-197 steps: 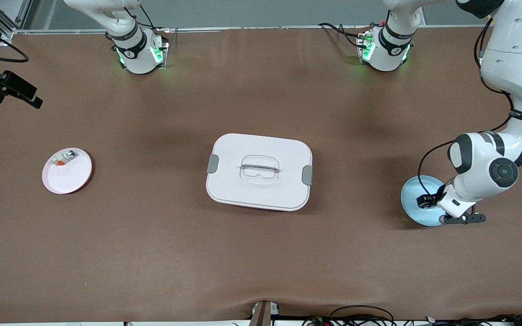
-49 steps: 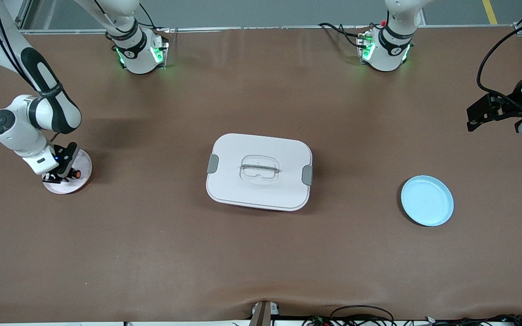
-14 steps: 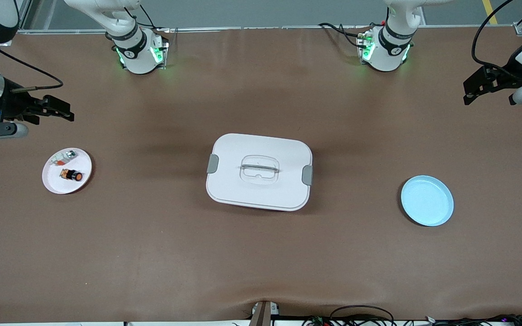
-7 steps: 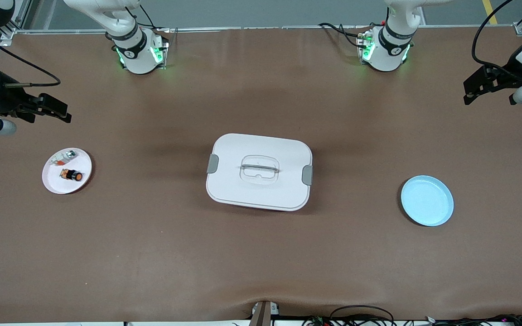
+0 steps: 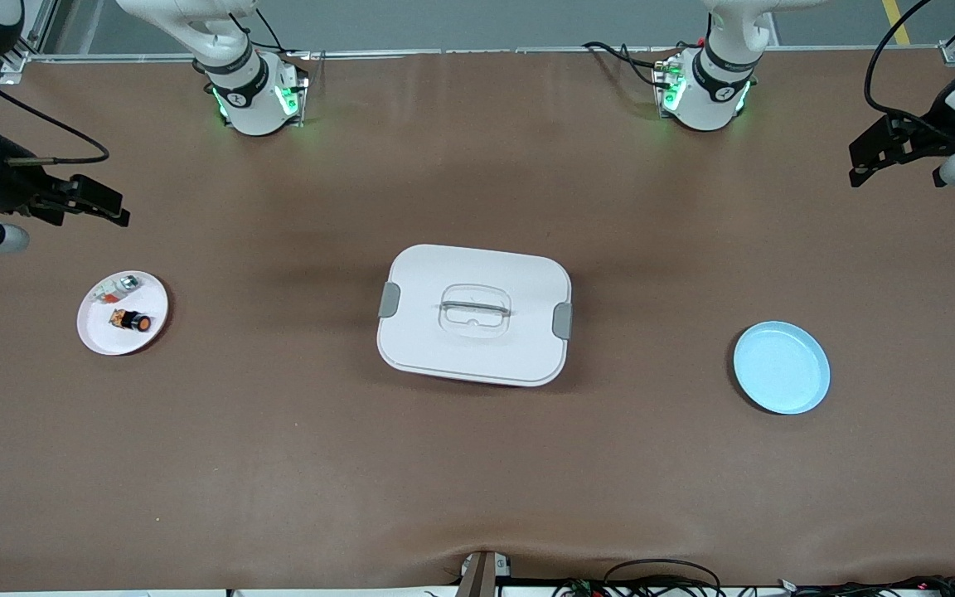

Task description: Transfer orange switch to right arm and place

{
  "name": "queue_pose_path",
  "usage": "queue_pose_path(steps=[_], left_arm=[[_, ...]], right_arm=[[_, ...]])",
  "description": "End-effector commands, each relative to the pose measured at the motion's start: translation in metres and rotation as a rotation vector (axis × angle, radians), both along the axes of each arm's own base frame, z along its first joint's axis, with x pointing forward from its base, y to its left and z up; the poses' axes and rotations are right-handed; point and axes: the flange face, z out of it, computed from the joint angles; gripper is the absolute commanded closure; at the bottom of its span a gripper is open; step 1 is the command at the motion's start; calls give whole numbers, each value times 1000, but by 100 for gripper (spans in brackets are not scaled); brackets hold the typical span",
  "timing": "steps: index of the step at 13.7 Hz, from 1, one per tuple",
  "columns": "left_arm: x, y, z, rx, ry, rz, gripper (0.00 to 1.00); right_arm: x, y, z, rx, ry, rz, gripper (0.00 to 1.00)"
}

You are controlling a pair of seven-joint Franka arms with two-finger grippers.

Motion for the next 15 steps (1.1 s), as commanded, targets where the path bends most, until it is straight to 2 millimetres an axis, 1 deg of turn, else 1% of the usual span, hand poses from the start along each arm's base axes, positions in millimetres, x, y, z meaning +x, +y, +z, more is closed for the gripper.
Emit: queue_pose_path(steps=[1,3,4,5,6,7,8,9,13,15], left_arm=[[-5,-1,8,-12,0,-17,0],[-4,-1,9,-13,-3,-17,0],[-4,-1,9,-13,-3,-15,0],[-3,-1,11,-14,-7,-15,0],[-3,-2,11,-14,-8,-15,0],[-3,-2,13,-15,-12,-14,0],[-3,-3,13,-14,-12,-15,0],[-3,-3,13,-14,-12,-15,0],[-3,-3,13,-14,-9,-15,0],[-3,-3,13,-14,-9,-15,0]], right_arm=[[-17,-9,23,4,-4,-30,0],[-17,-15,26,5,-4,-38,0],[-15,-15,32,0,-18,-35,0],[-13,-16,46,2,-48,-41,0],[-12,-25,57,2,-73,-55,0],[-13,-34,58,8,-64,-71,0],[-16,-38,58,18,-42,-74,0],[-18,-41,64,21,-45,-81,0],[-22,-48,69,25,-42,-84,0],[-23,-48,85,24,-77,-76,0]])
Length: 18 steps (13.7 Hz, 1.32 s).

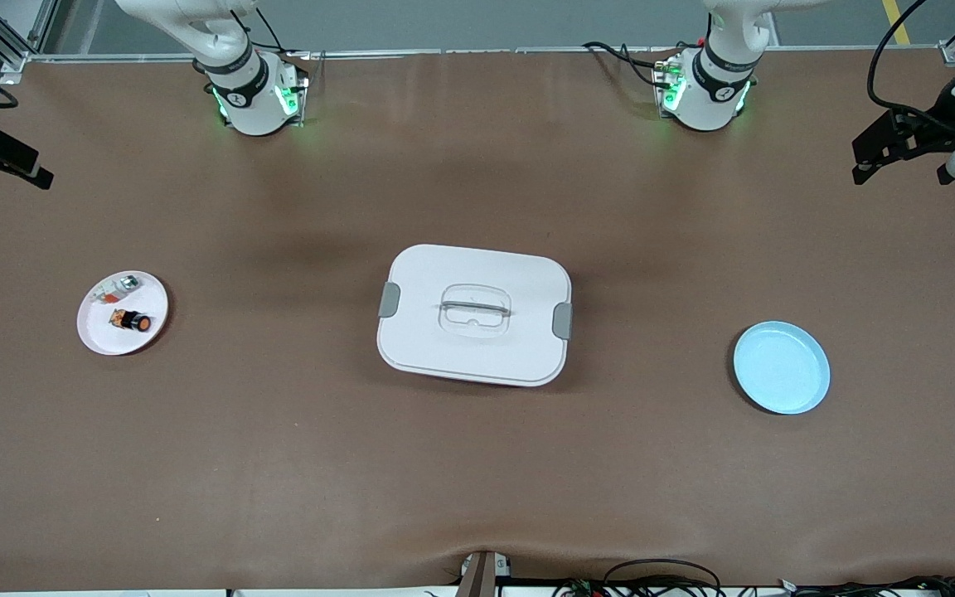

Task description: Transfer orange switch to right arm and place

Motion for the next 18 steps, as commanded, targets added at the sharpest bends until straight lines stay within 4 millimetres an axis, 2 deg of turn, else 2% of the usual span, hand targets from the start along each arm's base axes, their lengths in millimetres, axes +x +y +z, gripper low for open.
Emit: queue_pose_path(steps=[1,6,10,14,18], left_arm=[[-3,-1,6,-13,7,-13,0],[-3,-1,6,-13,7,-13,0],[-3,-1,6,-13,7,-12,0],[-3,-2,6,-13,7,-13,0],[-3,-3,6,-13,8,-13,0]], right_arm=[[-1,2,18,18,-21,25,0],[2,3,13,7,-16,102,0],[5,-1,9,8,-7,99,0],[4,8,14,15,-16,102,0],[3,6,19,7,-24,100,0]])
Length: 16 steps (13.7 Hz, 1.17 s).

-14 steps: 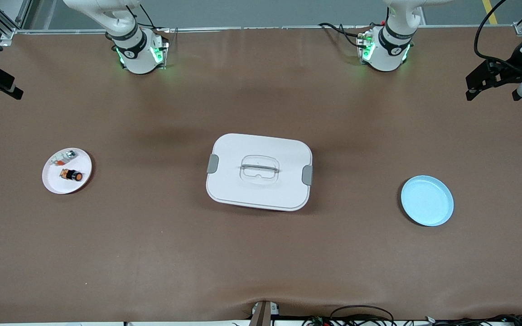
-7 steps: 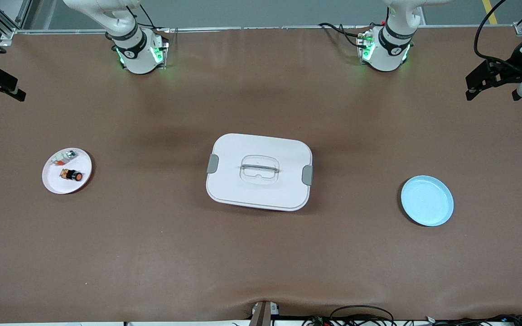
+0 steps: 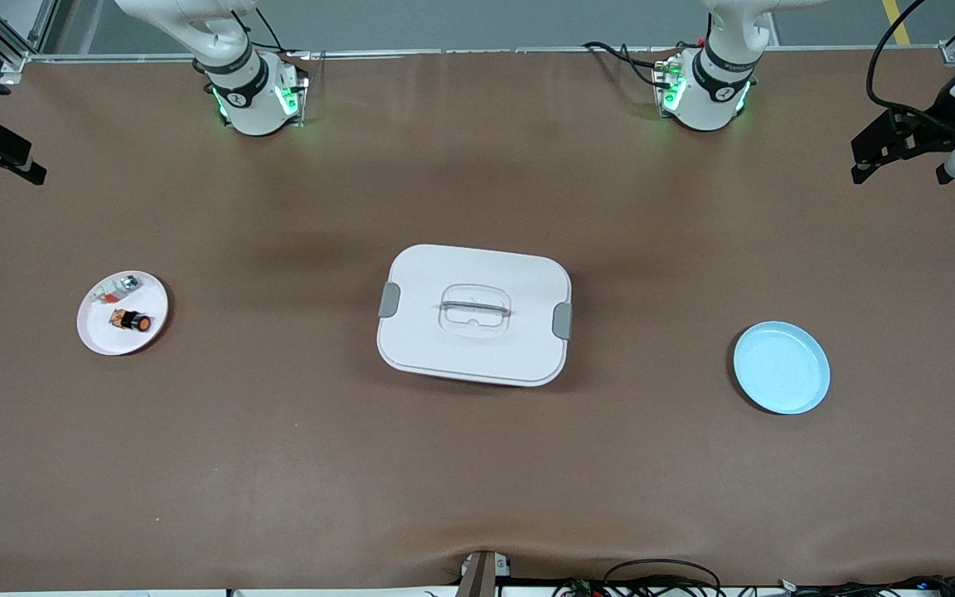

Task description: Transfer orange switch to right arm and place

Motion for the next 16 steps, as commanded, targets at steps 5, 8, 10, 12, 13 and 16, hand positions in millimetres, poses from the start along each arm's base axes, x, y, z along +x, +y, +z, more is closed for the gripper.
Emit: queue_pose_path(steps=[5,8,10,12,13,16], left_arm=[[-3,-2,7,-13,2,-12,0],[-4,-2,13,-11,-1,-11,0],[-5,-2,12,-10,2,-12,0],[-7,-3,11,-13,22,-6,0],[-7,-3,11,-13,20,-6,0],[-11,-5,14,-13,31,-11,0]], right_arm=[[-5,0,5,5,27,-36,0],[-5,2,3,5,38,-37,0],[-7,2,1,6,56,-34,0],[-7,12,1,1,64,-58,0],[-7,15,1,-2,66,-82,0],[-8,16,-3,-4,77,-86,0]])
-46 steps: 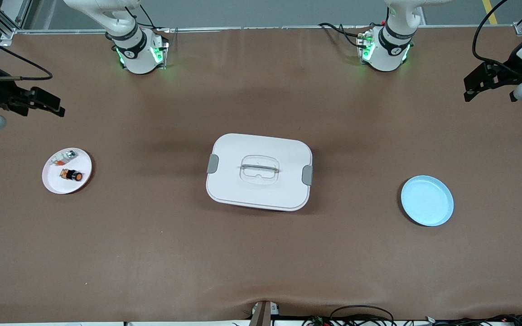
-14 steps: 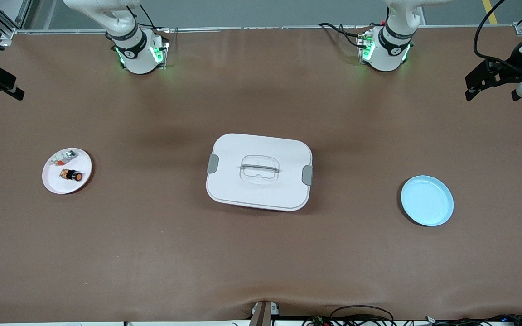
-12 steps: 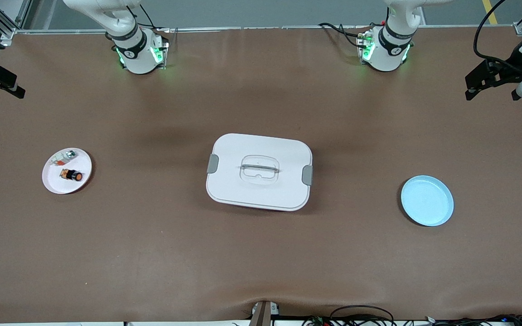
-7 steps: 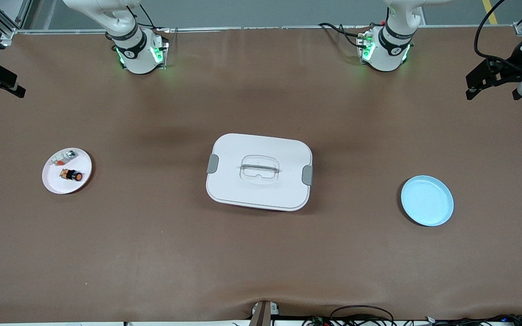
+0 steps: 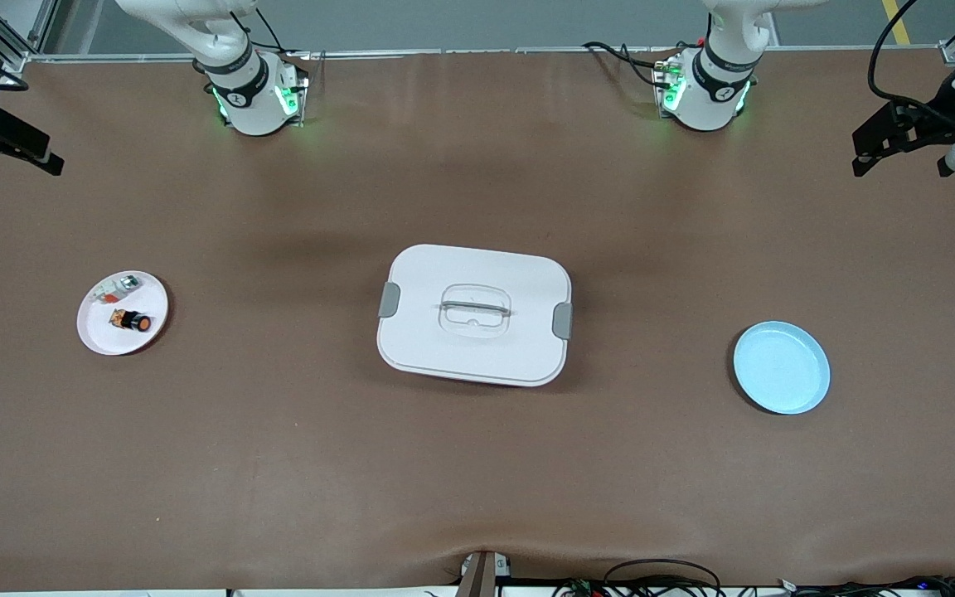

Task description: Transfer orange switch to right arm and place

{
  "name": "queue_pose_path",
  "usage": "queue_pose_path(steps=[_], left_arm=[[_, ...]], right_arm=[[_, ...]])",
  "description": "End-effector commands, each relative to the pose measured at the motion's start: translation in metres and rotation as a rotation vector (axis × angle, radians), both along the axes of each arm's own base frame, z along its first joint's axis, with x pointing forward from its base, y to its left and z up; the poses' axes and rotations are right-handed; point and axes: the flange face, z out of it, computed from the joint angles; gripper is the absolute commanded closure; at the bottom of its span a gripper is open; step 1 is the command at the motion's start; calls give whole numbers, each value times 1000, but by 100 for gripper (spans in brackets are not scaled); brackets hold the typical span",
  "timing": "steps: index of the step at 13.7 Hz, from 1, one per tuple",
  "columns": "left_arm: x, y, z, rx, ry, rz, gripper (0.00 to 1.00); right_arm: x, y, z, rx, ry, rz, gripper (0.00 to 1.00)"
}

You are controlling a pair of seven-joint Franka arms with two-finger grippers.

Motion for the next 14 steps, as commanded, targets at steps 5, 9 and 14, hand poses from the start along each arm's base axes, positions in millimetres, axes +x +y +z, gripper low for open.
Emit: queue_pose_path(steps=[5,9,14], left_arm=[[-7,-6,11,-42,12,-10,0],[-7,-5,16,-44,2,-15,0],[-7,-5,16,-44,2,-15,0]], right_arm=[[-3,-1,-5,1,25,-20,0],[-6,1,-9,1,34,-15,0],[-8,0,-7,2,33,-14,0]])
